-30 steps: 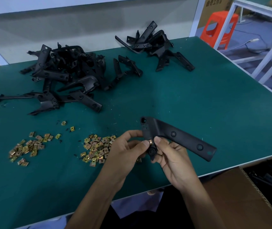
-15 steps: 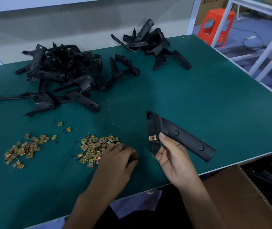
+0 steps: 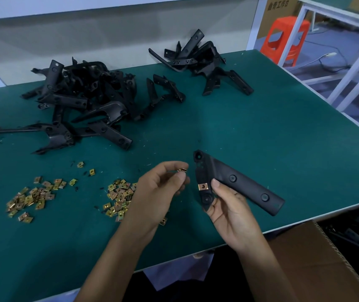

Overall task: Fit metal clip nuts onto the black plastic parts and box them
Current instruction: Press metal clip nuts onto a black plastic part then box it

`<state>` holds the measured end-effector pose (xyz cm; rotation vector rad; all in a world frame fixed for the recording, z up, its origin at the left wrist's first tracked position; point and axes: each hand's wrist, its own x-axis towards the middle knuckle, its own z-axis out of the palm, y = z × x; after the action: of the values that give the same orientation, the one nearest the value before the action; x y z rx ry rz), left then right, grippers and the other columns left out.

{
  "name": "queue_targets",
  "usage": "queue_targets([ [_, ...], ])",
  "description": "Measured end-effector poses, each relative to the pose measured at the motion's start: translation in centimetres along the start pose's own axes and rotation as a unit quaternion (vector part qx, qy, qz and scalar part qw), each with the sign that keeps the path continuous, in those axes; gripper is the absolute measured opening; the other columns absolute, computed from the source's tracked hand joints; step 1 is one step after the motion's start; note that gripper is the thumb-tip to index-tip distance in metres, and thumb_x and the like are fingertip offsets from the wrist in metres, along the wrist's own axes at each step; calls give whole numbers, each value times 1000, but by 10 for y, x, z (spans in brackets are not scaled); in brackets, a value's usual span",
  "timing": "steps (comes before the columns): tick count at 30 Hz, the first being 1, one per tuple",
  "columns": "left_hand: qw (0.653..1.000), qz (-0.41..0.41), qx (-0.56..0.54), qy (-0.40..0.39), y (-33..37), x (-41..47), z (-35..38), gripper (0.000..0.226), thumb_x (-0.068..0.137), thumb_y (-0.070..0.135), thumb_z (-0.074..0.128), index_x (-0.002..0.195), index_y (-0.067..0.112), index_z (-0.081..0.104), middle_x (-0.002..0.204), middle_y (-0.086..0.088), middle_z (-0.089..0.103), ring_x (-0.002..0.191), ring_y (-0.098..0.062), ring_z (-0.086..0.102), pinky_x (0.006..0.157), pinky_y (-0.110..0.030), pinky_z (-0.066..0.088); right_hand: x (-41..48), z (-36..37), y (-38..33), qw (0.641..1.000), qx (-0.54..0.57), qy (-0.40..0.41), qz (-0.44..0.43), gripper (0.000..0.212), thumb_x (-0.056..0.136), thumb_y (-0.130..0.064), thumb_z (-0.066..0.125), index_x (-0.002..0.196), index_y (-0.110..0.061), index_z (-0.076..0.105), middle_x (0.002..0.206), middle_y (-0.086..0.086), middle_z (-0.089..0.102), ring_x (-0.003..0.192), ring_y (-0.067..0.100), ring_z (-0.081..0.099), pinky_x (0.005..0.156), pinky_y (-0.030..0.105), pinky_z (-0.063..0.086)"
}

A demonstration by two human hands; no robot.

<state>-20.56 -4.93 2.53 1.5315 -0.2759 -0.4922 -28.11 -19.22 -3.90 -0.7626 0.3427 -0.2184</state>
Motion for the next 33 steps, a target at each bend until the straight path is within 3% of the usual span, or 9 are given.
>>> queue_targets([
  [5, 997, -22, -66, 23, 2, 4, 4, 20, 95, 5, 63, 104, 19, 74, 87, 1, 76, 81, -6, 68, 71, -16, 52, 0, -3, 2, 1000, 9, 9, 6, 69, 65, -34, 95, 119, 0, 71, 125, 32, 64, 113, 41, 55, 90, 46, 45],
  [12, 985, -70, -151, 35, 5, 4, 12, 12, 91, 5, 66, 100, 10, 72, 85, -4, 76, 75, -11, 68, 69, -21, 55, 0, 0, 1, 999, -13, -35, 4, 49, 68, -38, 93, 107, -12, 78, 101, 13, 76, 83, 19, 73, 69, 30, 58],
  [16, 978, -89, -187, 24, 7, 2, 16, 12, 91, 4, 65, 97, 10, 73, 83, -4, 76, 69, -9, 67, 64, -18, 53, -1, 0, 1, 999, -28, -43, -3, 47, 69, -37, 93, 106, -12, 78, 99, 12, 76, 81, 17, 72, 64, 28, 58],
  [19, 975, -104, -197, 21, 6, 1, 16, 12, 91, 6, 65, 98, 10, 73, 86, -6, 76, 70, -10, 66, 63, -20, 50, -2, -1, 2, 999, -32, -35, -5, 52, 70, -35, 93, 111, -8, 76, 104, 19, 74, 85, 24, 71, 68, 36, 57],
  [23, 973, -125, -196, 12, 5, 1, 12, 16, 84, 10, 69, 98, 11, 76, 87, -5, 76, 72, -11, 67, 63, -21, 48, -4, 0, 3, 998, -45, -43, -24, 21, 80, -20, 83, 100, -13, 79, 91, 10, 76, 75, 16, 72, 55, 25, 56],
  [27, 973, -131, -192, -2, 5, 1, 9, 20, 76, 20, 72, 93, 14, 79, 89, -5, 76, 76, -11, 67, 66, -22, 48, -2, 1, 7, 997, -60, -32, -34, 33, 74, -25, 85, 102, -10, 78, 90, 10, 74, 75, 16, 71, 56, 27, 56],
  [33, 972, -151, -181, -10, 1, -1, 7, 18, 73, 22, 75, 89, 17, 81, 97, -7, 76, 85, -16, 66, 75, -29, 46, 0, 0, 13, 994, -94, -19, -54, 25, 74, -24, 80, 97, -14, 81, 86, 7, 75, 73, 14, 70, 55, 25, 55],
])
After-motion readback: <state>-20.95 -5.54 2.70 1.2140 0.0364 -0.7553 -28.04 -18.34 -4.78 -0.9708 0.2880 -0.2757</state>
